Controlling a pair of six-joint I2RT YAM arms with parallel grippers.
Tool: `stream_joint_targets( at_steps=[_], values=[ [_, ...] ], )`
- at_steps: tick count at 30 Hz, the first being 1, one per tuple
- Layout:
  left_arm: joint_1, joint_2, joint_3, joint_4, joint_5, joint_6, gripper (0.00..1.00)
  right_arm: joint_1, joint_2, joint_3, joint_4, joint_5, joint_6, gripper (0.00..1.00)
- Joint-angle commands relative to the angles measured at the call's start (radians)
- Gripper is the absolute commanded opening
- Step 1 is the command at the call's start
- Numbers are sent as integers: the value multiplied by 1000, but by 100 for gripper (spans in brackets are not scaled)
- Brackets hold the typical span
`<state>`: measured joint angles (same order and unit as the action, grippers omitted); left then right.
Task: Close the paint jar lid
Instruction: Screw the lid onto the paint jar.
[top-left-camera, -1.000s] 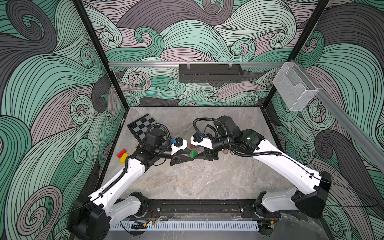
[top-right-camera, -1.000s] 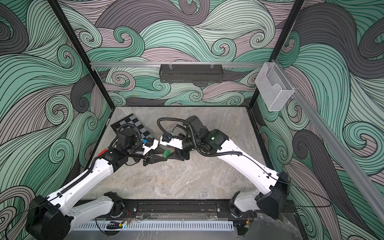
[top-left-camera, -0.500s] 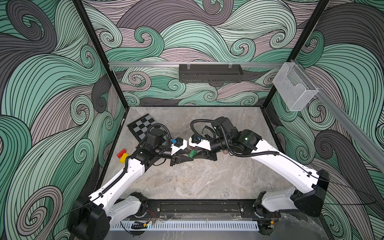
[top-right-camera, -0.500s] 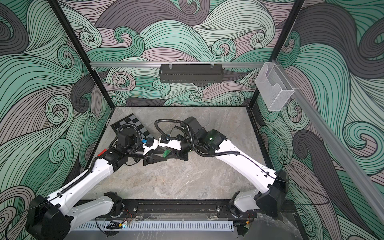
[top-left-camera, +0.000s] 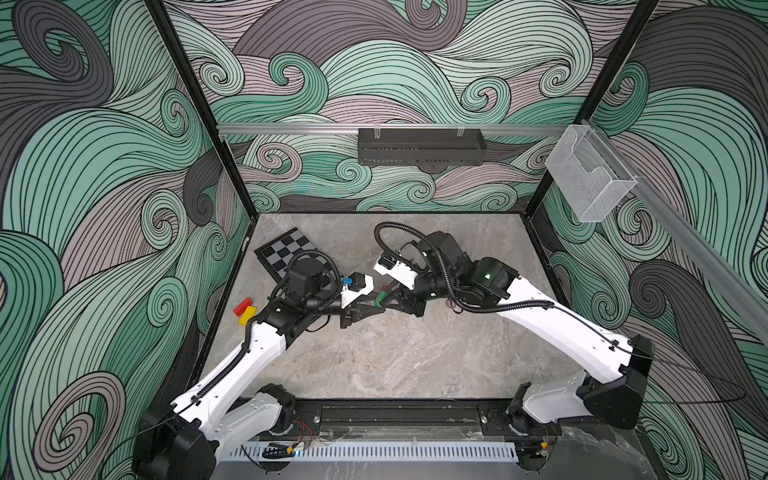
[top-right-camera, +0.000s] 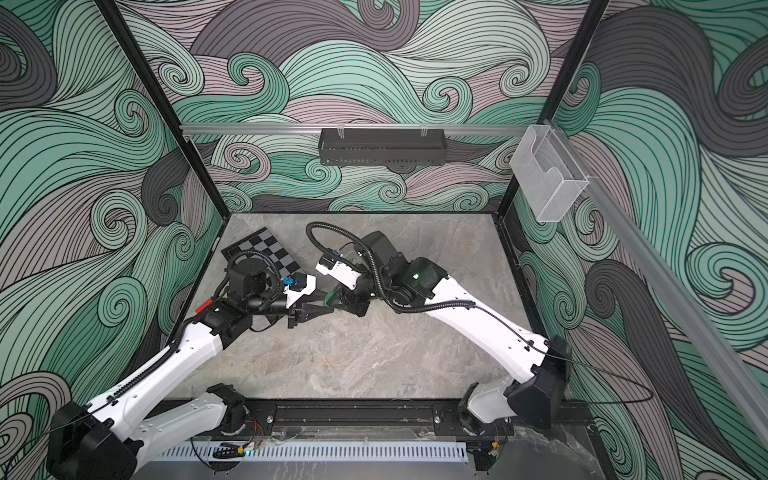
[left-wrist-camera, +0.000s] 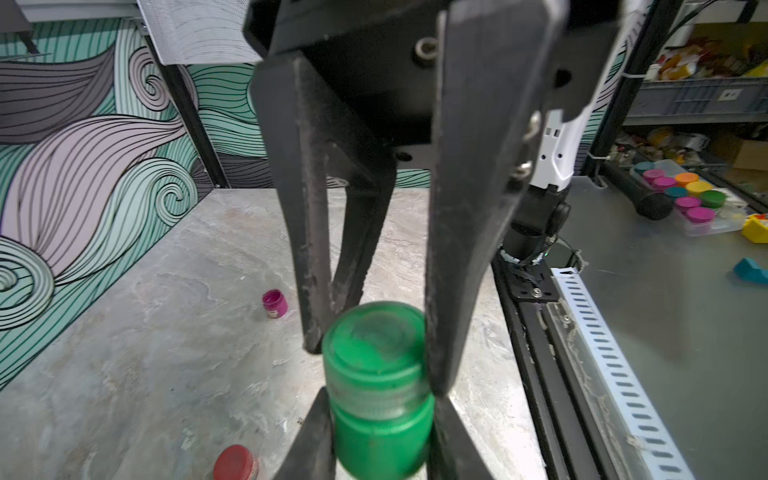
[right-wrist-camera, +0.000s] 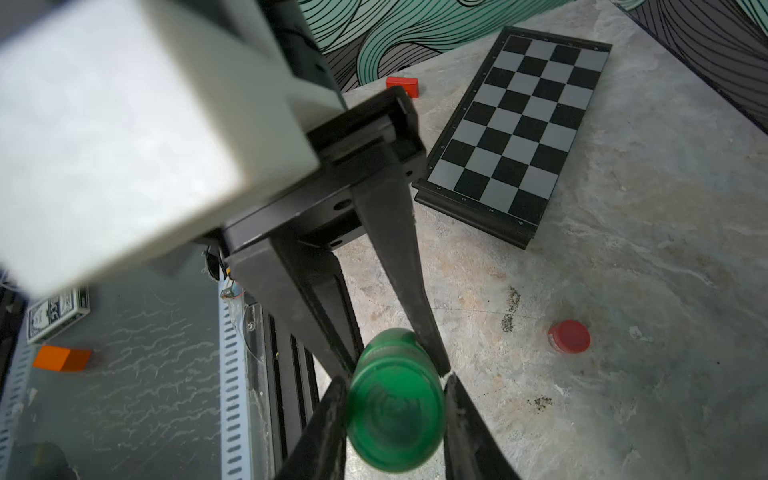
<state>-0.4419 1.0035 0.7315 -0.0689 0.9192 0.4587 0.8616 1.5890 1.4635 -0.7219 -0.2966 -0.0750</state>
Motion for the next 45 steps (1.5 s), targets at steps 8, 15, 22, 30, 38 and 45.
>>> stream_joint_targets(
  at_steps=[8,15,22,30,38,45],
  values=[
    [-9,-53,-13,102,-45,-1,19,83,128,69,-32,297,578,16],
    [-9,-55,-14,107,-50,-5,19,121,169,85,-21,290,696,20],
    [-9,-56,-15,107,-52,-6,19,125,179,98,-20,270,702,26],
    [-9,-57,-15,104,-48,-6,19,82,87,108,-22,252,559,63],
    [-9,-40,-7,87,-4,3,19,-52,-91,35,0,167,263,93],
    [-9,-10,27,-1,102,66,20,-173,-149,-47,63,-10,94,99]
  ],
)
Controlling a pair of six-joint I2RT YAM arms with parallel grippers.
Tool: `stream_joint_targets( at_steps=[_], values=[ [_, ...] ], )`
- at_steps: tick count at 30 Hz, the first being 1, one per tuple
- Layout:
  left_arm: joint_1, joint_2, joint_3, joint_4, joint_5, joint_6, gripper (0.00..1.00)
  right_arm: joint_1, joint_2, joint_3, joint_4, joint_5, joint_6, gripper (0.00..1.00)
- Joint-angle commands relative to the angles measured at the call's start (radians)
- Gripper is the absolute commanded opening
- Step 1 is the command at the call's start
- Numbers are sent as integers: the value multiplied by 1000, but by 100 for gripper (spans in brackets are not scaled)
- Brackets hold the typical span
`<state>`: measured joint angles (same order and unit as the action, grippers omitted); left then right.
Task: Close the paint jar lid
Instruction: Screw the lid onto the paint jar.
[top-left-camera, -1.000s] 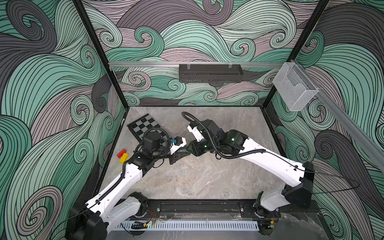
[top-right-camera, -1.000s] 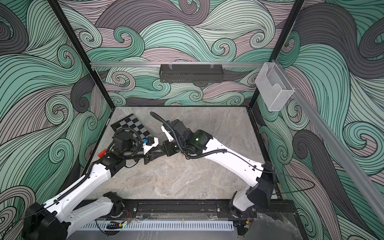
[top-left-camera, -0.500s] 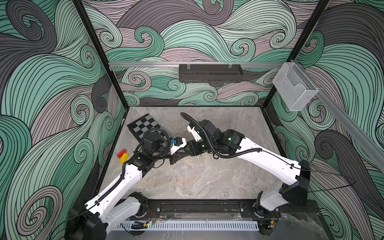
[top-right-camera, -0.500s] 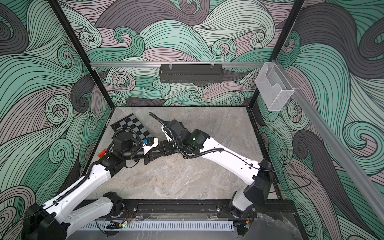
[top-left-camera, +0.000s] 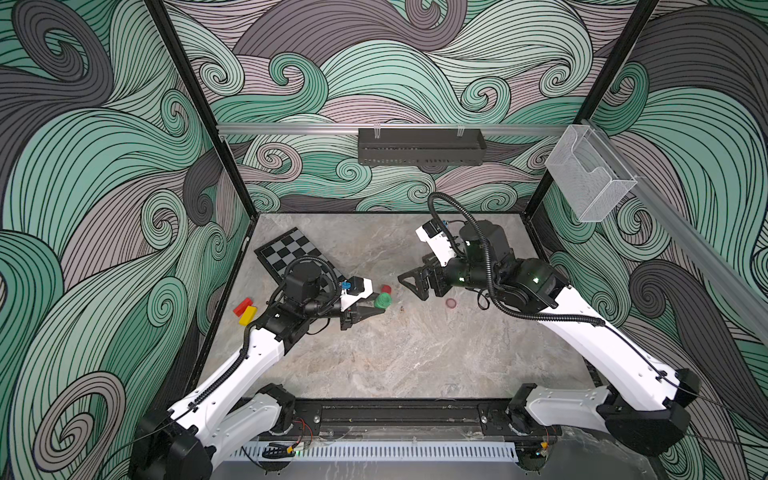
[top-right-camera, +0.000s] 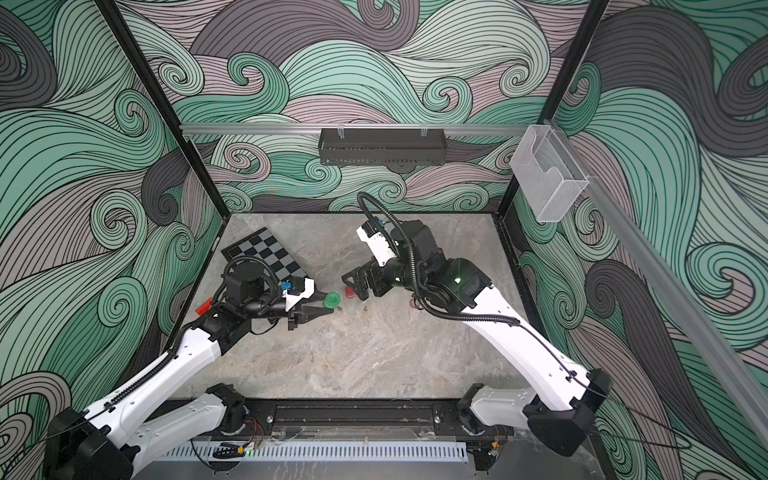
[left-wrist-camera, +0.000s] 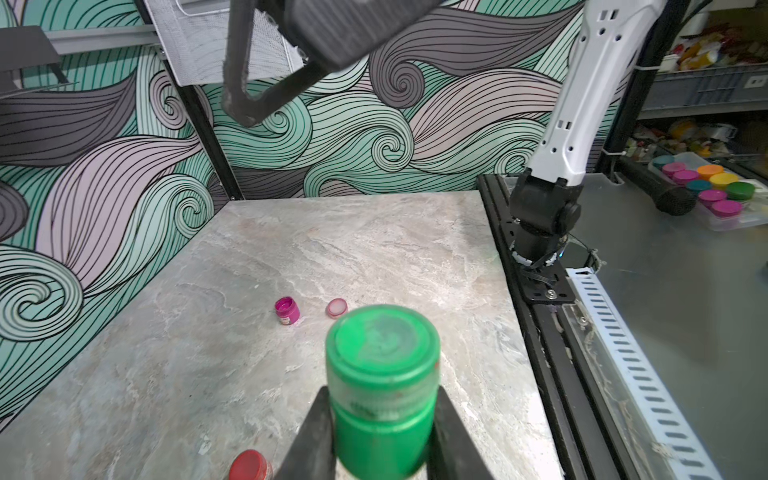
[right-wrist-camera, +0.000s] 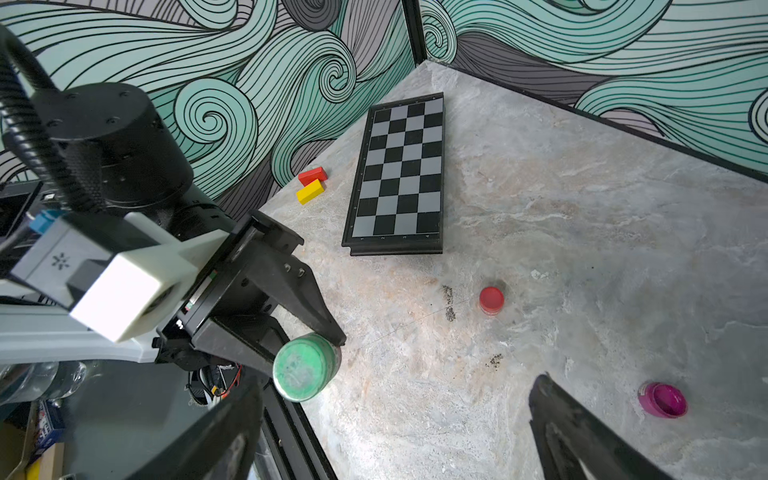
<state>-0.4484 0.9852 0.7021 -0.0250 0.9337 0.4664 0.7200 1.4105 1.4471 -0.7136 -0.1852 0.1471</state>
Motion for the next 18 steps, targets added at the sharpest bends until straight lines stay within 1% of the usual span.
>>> stream_joint_targets(
  at_steps=[1,3,8,10,15,18],
  values=[
    [-3,12,60,-66,100,75,20,-42,29,-45,65,-182,-175,99],
    [-3,21,71,-104,121,104,20,-45,17,-85,102,-260,-262,99],
    [-3,53,93,-164,158,147,20,-42,-55,-238,285,-437,-455,99],
    [-3,59,93,-169,166,153,20,-30,-71,-271,327,-464,-519,97],
    [-3,70,97,-166,178,149,21,35,-41,-242,234,-441,-694,94],
    [-3,65,96,-165,178,150,20,65,-25,-238,221,-437,-763,91]
  ],
)
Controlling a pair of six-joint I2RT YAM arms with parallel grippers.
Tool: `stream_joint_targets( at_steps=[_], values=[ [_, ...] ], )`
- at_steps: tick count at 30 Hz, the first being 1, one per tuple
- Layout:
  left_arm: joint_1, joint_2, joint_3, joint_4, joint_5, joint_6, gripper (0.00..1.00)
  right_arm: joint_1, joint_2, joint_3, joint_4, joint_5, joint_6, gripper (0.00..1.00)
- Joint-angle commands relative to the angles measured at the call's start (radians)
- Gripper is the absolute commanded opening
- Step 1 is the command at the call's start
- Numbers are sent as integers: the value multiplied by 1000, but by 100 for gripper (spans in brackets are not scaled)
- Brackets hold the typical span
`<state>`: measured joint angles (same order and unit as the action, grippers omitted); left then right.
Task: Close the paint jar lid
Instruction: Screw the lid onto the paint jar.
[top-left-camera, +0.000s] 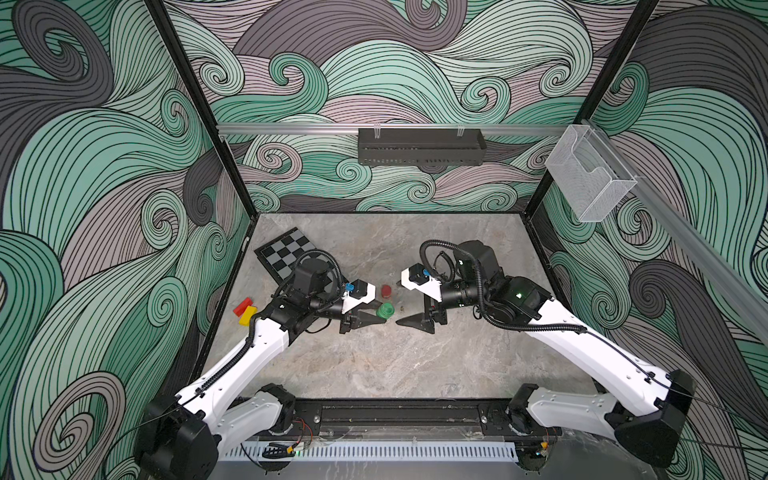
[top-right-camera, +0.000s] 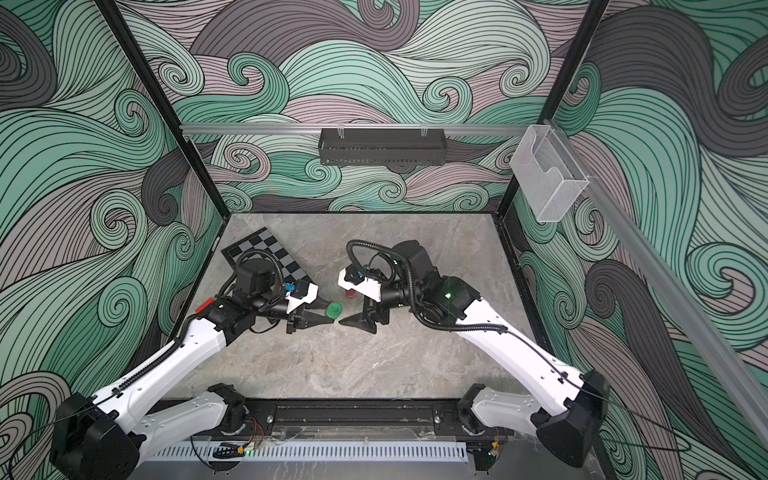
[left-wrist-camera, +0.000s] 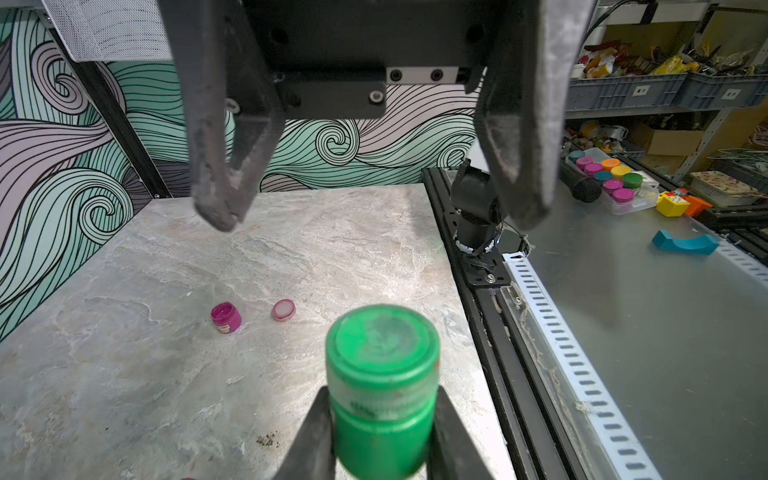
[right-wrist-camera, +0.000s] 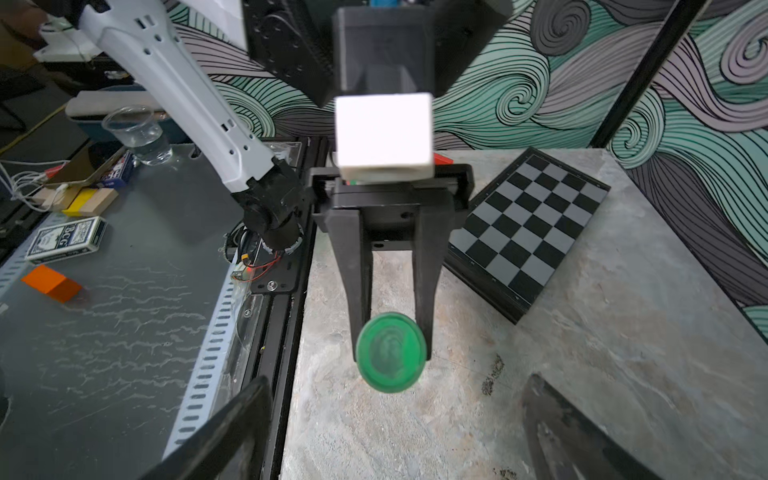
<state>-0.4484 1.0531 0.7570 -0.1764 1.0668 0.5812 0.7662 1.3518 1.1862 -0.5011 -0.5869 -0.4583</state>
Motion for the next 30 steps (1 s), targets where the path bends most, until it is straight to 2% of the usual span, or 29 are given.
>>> stream_joint_targets(
  at_steps=[1,6,14,17,26,30],
  values=[
    [-3,-5,39,-14,42,35,20,27,38,24,12,-36,-173,89],
    [-4,-9,39,-14,42,35,20,47,76,53,3,-17,-203,75],
    [-4,-13,40,-12,34,37,21,47,108,84,-46,1,-210,59],
    [-4,-14,40,-9,30,37,20,47,112,85,-53,1,-210,55],
    [-6,-15,38,-9,28,36,21,47,133,92,-61,24,-210,53],
    [-6,-14,39,-8,26,36,21,47,141,98,-60,27,-202,47]
  ],
)
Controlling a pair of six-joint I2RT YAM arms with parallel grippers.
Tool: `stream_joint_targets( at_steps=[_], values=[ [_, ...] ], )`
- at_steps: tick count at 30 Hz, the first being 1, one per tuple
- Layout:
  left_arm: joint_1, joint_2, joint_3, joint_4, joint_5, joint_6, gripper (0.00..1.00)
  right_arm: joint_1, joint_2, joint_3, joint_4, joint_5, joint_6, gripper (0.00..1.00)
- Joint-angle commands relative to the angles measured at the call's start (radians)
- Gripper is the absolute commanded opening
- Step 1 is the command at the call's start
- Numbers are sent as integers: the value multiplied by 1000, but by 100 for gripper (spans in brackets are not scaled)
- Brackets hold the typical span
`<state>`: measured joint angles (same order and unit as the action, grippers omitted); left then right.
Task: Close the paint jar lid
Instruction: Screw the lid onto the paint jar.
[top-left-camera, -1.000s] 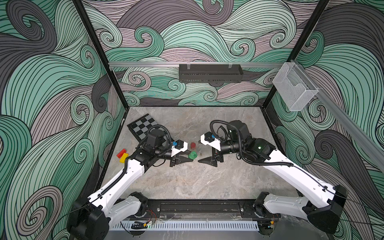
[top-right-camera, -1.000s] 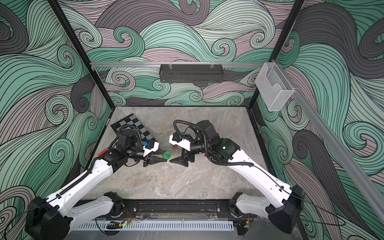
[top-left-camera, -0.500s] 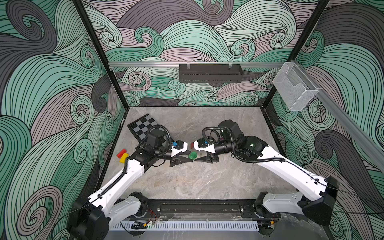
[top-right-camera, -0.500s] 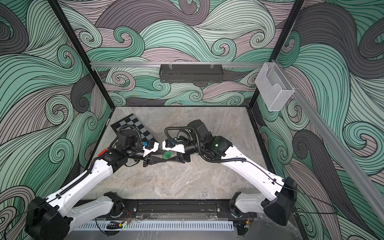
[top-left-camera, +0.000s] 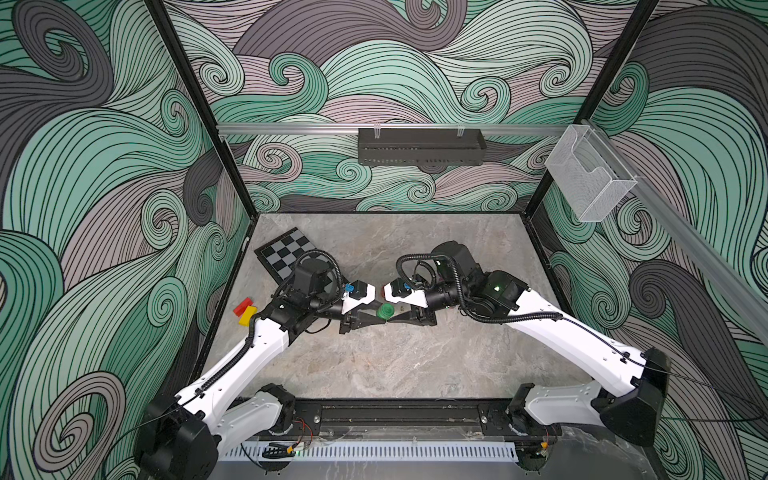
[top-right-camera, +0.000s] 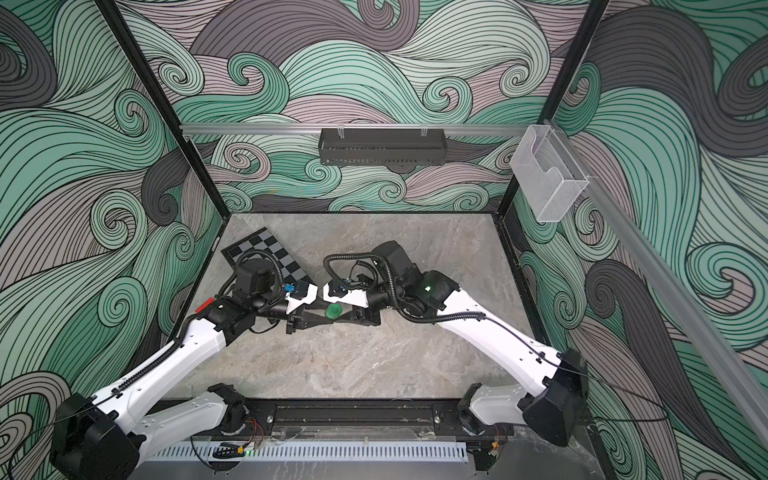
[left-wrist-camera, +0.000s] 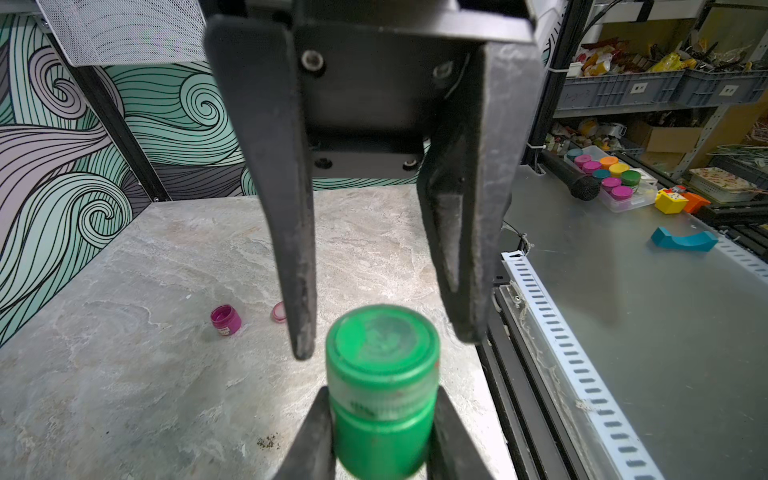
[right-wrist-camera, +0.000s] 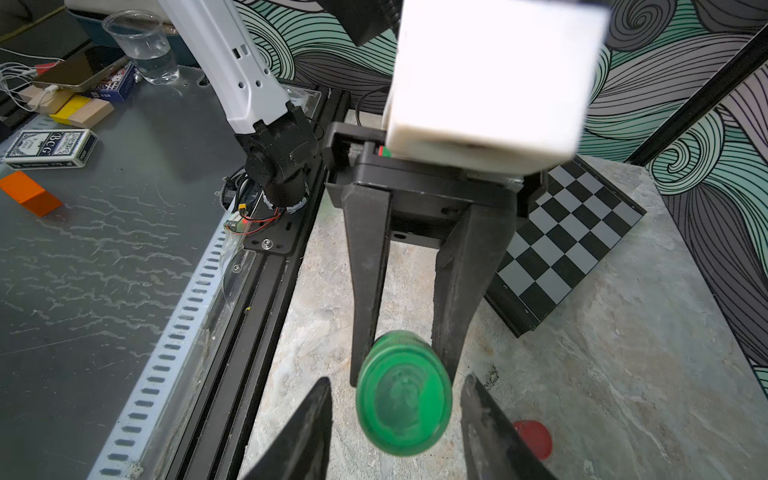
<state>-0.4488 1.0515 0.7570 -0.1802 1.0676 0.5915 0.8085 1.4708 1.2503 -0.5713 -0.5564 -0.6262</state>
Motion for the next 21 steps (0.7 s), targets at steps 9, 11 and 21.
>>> stream_joint_targets(
  at_steps=[9,11,21],
  values=[
    [-7,-11,39,-4,14,24,21,8,37,41,9,2,-6,27],
    [-7,-14,36,-1,10,24,21,11,40,39,6,6,1,25],
    [-8,-34,15,50,-52,-2,20,29,66,39,77,87,295,18]
  ],
)
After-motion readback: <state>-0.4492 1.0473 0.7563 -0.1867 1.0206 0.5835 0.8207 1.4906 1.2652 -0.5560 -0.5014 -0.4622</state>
